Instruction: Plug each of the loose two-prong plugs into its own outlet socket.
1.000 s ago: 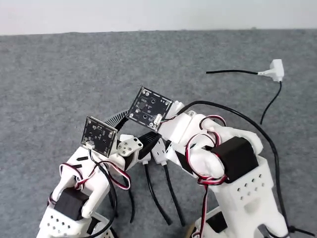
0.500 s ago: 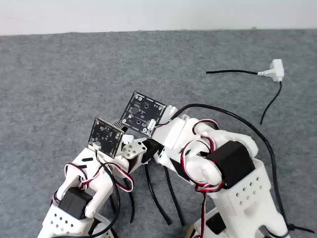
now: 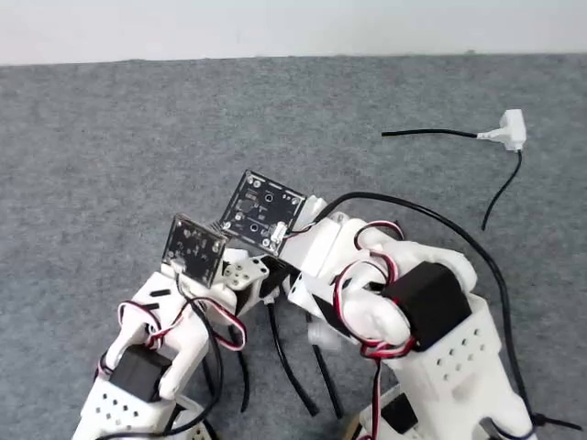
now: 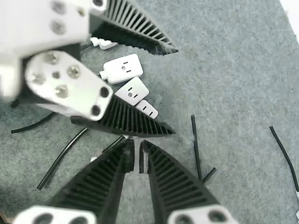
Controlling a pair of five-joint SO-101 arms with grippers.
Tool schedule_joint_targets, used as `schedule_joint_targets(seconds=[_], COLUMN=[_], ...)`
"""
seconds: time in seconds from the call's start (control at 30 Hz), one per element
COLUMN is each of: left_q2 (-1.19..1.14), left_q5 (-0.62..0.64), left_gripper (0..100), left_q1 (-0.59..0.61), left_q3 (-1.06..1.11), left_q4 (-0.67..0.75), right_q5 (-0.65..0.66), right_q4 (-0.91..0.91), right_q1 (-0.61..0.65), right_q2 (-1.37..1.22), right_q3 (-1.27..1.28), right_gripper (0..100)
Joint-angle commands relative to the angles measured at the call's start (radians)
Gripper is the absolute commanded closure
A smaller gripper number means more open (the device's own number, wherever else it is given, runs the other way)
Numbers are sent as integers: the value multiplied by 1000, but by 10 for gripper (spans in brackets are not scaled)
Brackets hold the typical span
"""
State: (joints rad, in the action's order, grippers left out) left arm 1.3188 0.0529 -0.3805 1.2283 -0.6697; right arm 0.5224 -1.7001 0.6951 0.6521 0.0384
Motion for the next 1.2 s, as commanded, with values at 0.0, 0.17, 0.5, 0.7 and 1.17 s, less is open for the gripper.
schedule_joint_targets(seconds=[0.0,0.17,0.5,0.7,1.17], left_q2=[2,2,2,2,0], left_q5=[15,15,14,15,8], left_gripper=[695,695,695,695,695], left_q1=[101,118,147,232,238], left_q3=[21,28,47,64,68], left_q4=[95,107,138,203,210], right_q5=[-14,-12,80,269,127], right_q4=[18,-10,1,147,185], right_q1=[8,7,-110,-214,28], right_q2=[12,-25,-41,-21,-19], right_q3=[-58,-58,287,638,789], right_gripper=[990,990,920,856,872])
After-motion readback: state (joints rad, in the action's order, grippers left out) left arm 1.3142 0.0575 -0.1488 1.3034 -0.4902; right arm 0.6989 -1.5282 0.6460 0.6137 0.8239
